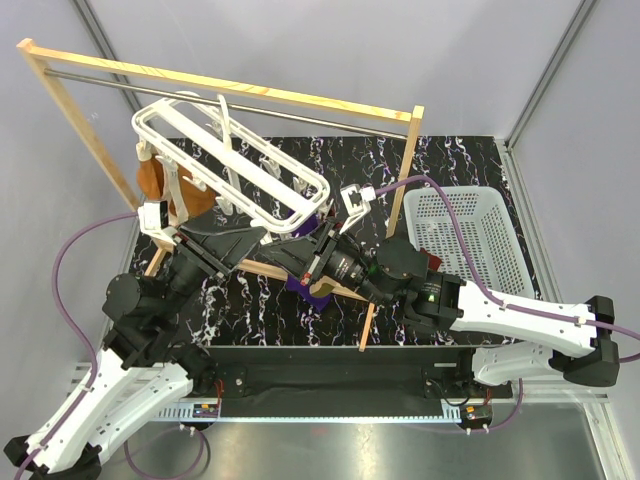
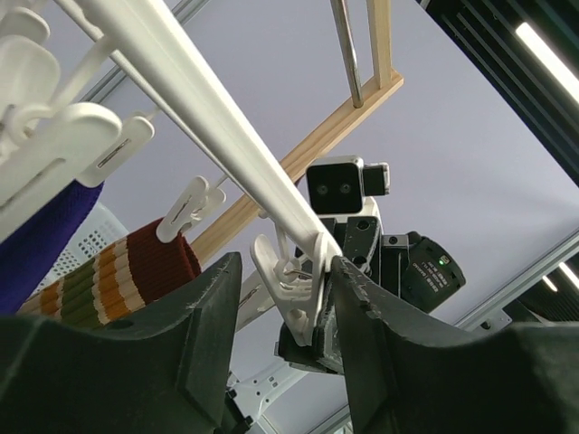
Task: Clip the socks to the hanger
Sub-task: Open the clamp at the hanger.
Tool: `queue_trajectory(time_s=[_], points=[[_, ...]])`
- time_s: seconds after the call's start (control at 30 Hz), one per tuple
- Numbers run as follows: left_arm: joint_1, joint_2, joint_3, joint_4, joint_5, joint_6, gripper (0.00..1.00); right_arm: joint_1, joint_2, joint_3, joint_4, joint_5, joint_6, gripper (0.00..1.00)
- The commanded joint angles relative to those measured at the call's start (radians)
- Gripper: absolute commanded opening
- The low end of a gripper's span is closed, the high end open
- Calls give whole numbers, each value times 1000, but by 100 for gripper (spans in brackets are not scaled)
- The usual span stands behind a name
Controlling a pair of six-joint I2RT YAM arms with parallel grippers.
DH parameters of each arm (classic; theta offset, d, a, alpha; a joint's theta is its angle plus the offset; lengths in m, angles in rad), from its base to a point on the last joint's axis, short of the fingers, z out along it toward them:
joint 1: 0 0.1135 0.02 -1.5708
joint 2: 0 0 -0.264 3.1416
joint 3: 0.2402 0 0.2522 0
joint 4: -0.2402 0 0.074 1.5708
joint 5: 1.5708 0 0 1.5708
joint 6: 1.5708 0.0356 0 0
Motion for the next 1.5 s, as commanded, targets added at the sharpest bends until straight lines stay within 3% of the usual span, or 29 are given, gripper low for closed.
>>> queue_trajectory(time_s=[0.0, 0.27, 0.3, 0.33, 0.43, 0.47, 0.53, 0.6, 0.8, 1.13, 1.47], points=[[-2, -2, -5, 69, 5, -6, 46, -4, -1, 5, 41, -26, 14, 0], [-3, 6, 20, 40, -4, 4, 12, -9, 8, 11, 16, -21, 8, 0], [-3, 9, 29, 24, -4, 8, 0, -9, 7, 11, 13, -18, 5, 0], [-2, 10, 35, 12, -4, 14, 0, -9, 4, 11, 1, -7, 2, 1], [-2, 12, 54, -31, -10, 20, 0, -10, -2, 16, -34, 31, -9, 22], [-3, 12, 58, -42, -13, 21, 0, -9, -2, 25, -68, 39, -15, 35], [-2, 12, 70, -74, -16, 31, 0, -10, -2, 40, -108, 65, -27, 46], [-3, 15, 84, -94, -16, 37, 0, -9, -2, 57, -151, 79, -53, 50], [-2, 21, 107, -128, 11, 112, 0, -9, -7, 100, -163, 85, -144, 57], [-2, 4, 135, -256, 5, 339, 0, -18, -28, 181, -191, 152, -263, 57], [-2, 33, 178, -309, -38, 310, 0, -24, 18, 269, -263, 146, -302, 56]])
